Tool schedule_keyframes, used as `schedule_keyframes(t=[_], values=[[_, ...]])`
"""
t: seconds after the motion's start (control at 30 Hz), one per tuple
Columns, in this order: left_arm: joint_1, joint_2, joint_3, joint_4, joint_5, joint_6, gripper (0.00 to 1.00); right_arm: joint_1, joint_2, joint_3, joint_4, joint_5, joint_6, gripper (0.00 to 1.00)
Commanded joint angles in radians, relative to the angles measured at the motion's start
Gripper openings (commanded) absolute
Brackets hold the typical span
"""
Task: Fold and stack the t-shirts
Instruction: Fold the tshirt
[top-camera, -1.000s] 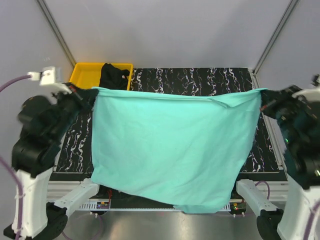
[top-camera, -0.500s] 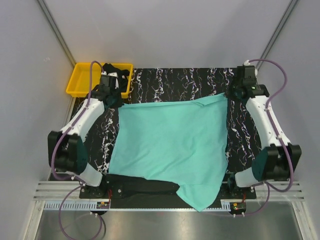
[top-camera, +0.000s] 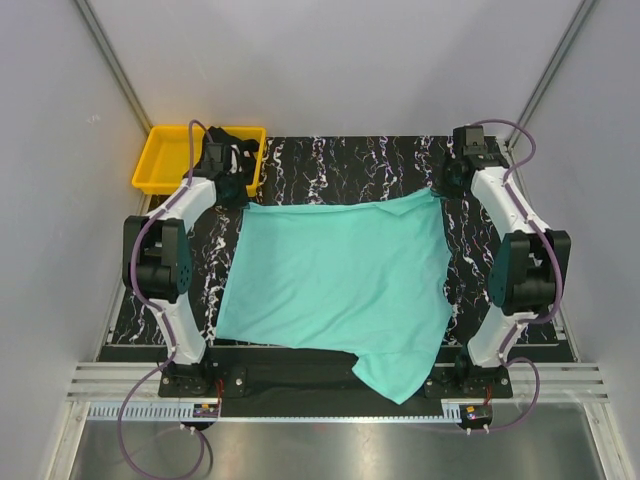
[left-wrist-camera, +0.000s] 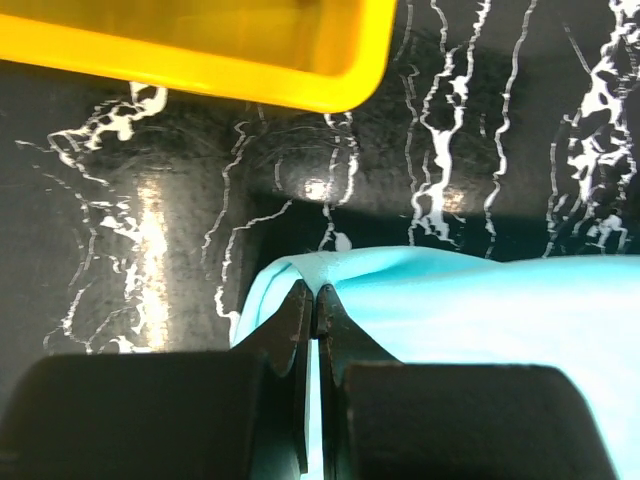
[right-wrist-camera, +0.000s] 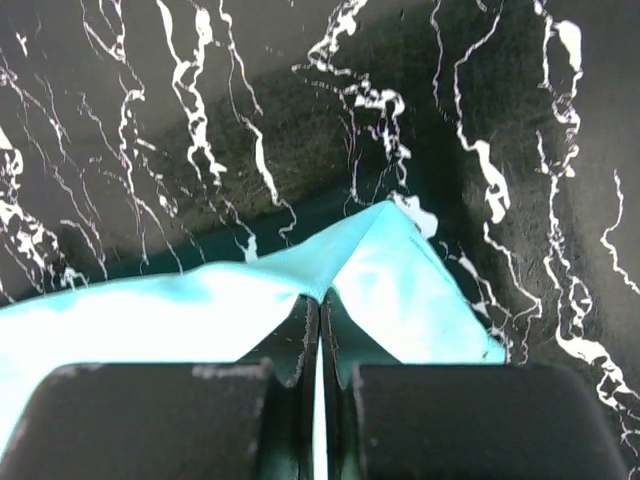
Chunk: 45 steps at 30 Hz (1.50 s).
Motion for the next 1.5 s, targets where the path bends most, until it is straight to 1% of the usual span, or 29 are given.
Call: schedule_keyframes(t=[0.0, 0.17, 0.33, 0.47, 0.6, 0.9, 1.47], values=[[0.005, -0.039, 0.011, 0.015, 0.030, -0.017, 0.00, -0.006, -0.097, -0.015, -0.041, -0.015, 0.005, 0.00], [0.005, -0.102, -0.055, -0.050, 0.014, -0.059, 0.00, -0.006, -0.217, -0.141, -0.121, -0.073, 0.028, 0.00], [0.005, -0.158, -0.110, -0.105, 0.024, -0.071, 0.00, -0.005, -0.361, -0.271, -0.201, -0.107, 0.107, 0.00], [0.005, -0.194, -0.161, -0.142, 0.004, -0.057, 0.00, -0.006, -0.433, -0.414, -0.205, -0.174, 0.156, 0.00], [0.007, -0.209, -0.215, -0.157, -0.012, -0.050, 0.00, -0.006, -0.487, -0.501, -0.207, -0.182, 0.180, 0.00], [0.007, -0.183, -0.279, -0.166, -0.005, -0.060, 0.00, -0.006, -0.481, -0.523, -0.244, -0.179, 0.157, 0.00], [0.005, -0.116, -0.259, -0.174, -0.013, -0.059, 0.00, -0.006, -0.457, -0.585, -0.273, -0.127, 0.172, 0.00]])
